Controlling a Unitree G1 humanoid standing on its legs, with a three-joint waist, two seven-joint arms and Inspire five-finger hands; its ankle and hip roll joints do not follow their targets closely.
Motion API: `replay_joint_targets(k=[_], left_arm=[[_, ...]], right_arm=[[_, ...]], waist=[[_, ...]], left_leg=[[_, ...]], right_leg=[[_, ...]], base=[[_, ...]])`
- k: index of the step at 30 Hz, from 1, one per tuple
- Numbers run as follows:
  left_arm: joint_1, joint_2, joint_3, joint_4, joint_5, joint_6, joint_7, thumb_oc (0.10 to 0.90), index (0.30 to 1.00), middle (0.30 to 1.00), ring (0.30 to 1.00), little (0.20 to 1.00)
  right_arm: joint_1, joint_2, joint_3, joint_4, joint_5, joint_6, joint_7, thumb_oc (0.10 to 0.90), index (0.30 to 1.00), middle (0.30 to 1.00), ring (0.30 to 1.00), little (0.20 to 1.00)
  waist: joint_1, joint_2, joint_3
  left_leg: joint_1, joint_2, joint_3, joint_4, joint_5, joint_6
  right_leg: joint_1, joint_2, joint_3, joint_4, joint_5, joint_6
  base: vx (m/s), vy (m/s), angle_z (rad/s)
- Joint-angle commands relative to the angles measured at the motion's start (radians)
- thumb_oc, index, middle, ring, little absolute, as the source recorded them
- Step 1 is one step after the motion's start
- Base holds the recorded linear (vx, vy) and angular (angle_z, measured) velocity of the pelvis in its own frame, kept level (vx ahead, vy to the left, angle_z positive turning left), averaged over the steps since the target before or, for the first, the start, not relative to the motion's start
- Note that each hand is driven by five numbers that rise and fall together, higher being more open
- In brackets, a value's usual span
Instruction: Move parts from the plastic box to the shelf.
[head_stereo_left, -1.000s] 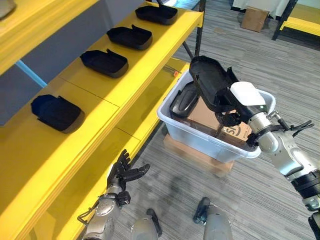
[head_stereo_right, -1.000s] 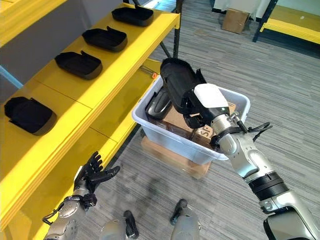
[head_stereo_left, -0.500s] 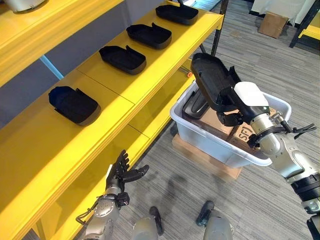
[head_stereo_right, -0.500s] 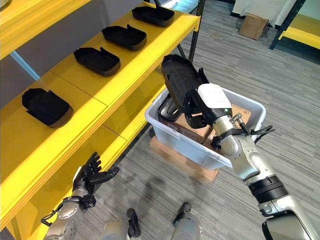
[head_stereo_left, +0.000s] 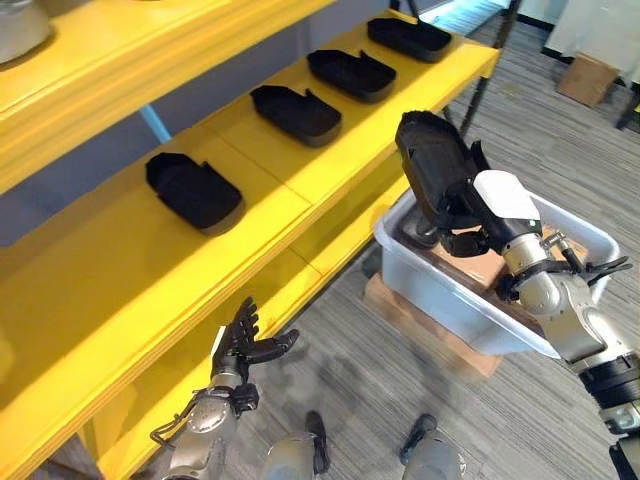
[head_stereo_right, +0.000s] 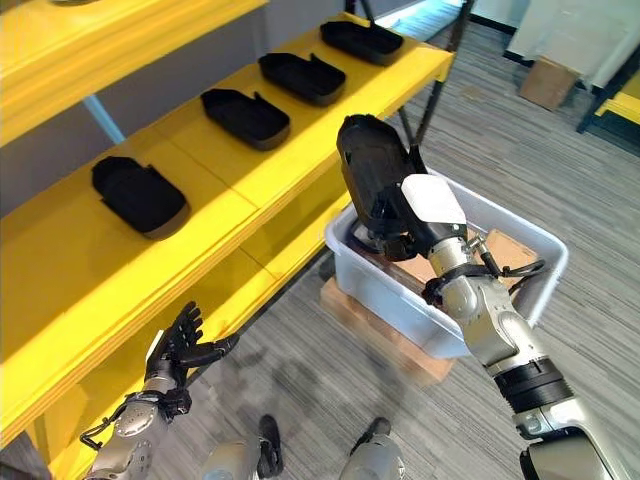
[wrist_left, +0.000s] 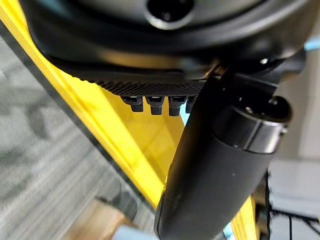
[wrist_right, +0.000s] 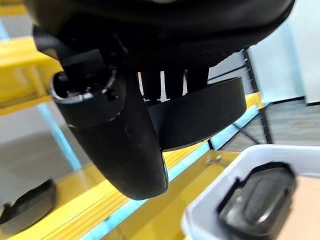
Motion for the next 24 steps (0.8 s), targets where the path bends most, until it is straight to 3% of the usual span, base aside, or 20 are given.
replay_joint_targets(k=[1, 3, 4, 5, 6, 16, 20, 23, 24], left_arm=[[-0.057, 0.056, -0.029, -0.090, 0.043, -0.090, 0.004, 0.900, 1.000, 1.000, 1.000, 1.000], [-0.066, 0.046, -0.035, -0.075, 0.045, -0.087, 0.003, 0.900, 1.000, 1.000, 1.000, 1.000], [-0.066, 0.046, -0.035, -0.075, 0.045, -0.087, 0.003, 0.900, 1.000, 1.000, 1.000, 1.000], [-0.065, 0.038, -0.037, -0.071, 0.044, -0.086, 0.001, 0.900, 1.000, 1.000, 1.000, 1.000], [-0.066, 0.029, -0.039, -0.059, 0.044, -0.085, 0.000, 0.900, 1.000, 1.000, 1.000, 1.000], [0.024, 0.008, -0.003, -0.080, 0.042, -0.070, -0.018, 0.900, 1.000, 1.000, 1.000, 1.000], [0.039, -0.001, -0.003, -0.091, 0.036, -0.069, -0.025, 0.900, 1.000, 1.000, 1.000, 1.000], [0.021, 0.004, -0.014, -0.090, 0.032, -0.068, -0.030, 0.900, 1.000, 1.000, 1.000, 1.000], [0.015, 0.009, -0.013, -0.092, 0.030, -0.066, -0.032, 0.900, 1.000, 1.000, 1.000, 1.000]], right_arm=[[-0.109, -0.020, -0.099, -0.044, 0.024, -0.059, -0.089, 0.400, 0.300, 0.300, 0.300, 0.300], [-0.103, -0.019, -0.105, -0.042, 0.034, -0.063, -0.083, 0.400, 0.300, 0.300, 0.300, 0.300], [-0.102, -0.019, -0.106, -0.042, 0.034, -0.063, -0.083, 0.400, 0.300, 0.300, 0.300, 0.300], [-0.093, -0.017, -0.112, -0.045, 0.040, -0.069, -0.081, 0.400, 0.300, 0.300, 0.300, 0.300], [-0.056, -0.023, -0.137, -0.060, 0.041, -0.073, -0.074, 0.400, 0.300, 0.300, 0.300, 0.300], [-0.039, -0.041, -0.146, -0.068, 0.070, -0.098, -0.050, 0.400, 0.300, 0.300, 0.300, 0.300], [-0.026, -0.067, -0.169, -0.097, 0.085, -0.115, -0.054, 0.400, 0.300, 0.300, 0.300, 0.300], [-0.018, -0.088, -0.191, -0.102, 0.092, -0.118, -0.064, 0.400, 0.300, 0.300, 0.300, 0.300], [-0.014, -0.097, -0.201, -0.104, 0.091, -0.117, -0.070, 0.400, 0.300, 0.300, 0.300, 0.300]], waist=[[-0.004, -0.007, -0.086], [-0.015, -0.019, -0.093], [-0.015, -0.018, -0.093], [-0.020, -0.027, -0.097], [-0.021, -0.039, -0.109], [0.013, -0.051, -0.170], [0.024, -0.037, -0.136], [0.004, -0.037, -0.115], [-0.008, -0.042, -0.107]], left_leg=[[0.118, 0.009, -0.002, -0.164, -0.001, -0.042], [0.114, 0.002, -0.030, -0.169, 0.005, -0.045], [0.114, 0.002, -0.031, -0.170, 0.005, -0.045], [0.114, -0.003, -0.040, -0.169, 0.005, -0.045], [0.108, -0.014, -0.061, -0.156, -0.001, -0.054], [0.138, 0.041, -0.048, -0.156, 0.005, -0.095], [0.085, 0.055, -0.080, -0.075, 0.009, -0.122], [0.033, 0.079, -0.037, 0.006, -0.003, -0.127], [0.034, 0.117, 0.010, 0.045, -0.016, -0.130]], right_leg=[[-0.034, 0.246, 0.132, -0.188, -0.002, 0.073], [-0.038, 0.311, 0.168, -0.226, -0.020, 0.067], [-0.037, 0.311, 0.168, -0.227, -0.019, 0.067], [-0.038, 0.341, 0.181, -0.246, -0.023, 0.063], [0.013, 0.345, 0.193, -0.308, -0.035, 0.059], [0.135, 0.355, 0.142, -0.416, -0.052, 0.040], [0.146, 0.353, 0.102, -0.410, -0.073, 0.012], [0.116, 0.324, 0.053, -0.365, -0.083, 0.007], [0.099, 0.302, 0.029, -0.336, -0.085, 0.004]], base=[[0.11, -0.011, 0.85], [0.05, -0.064, 0.73], [0.03, -0.063, 0.90], [0.05, -0.091, 0.67], [0.05, -0.091, 0.71], [0.04, -0.137, 0.16], [-0.07, -0.188, 0.26], [-0.16, -0.067, 0.75], [-0.07, -0.010, 0.91]])
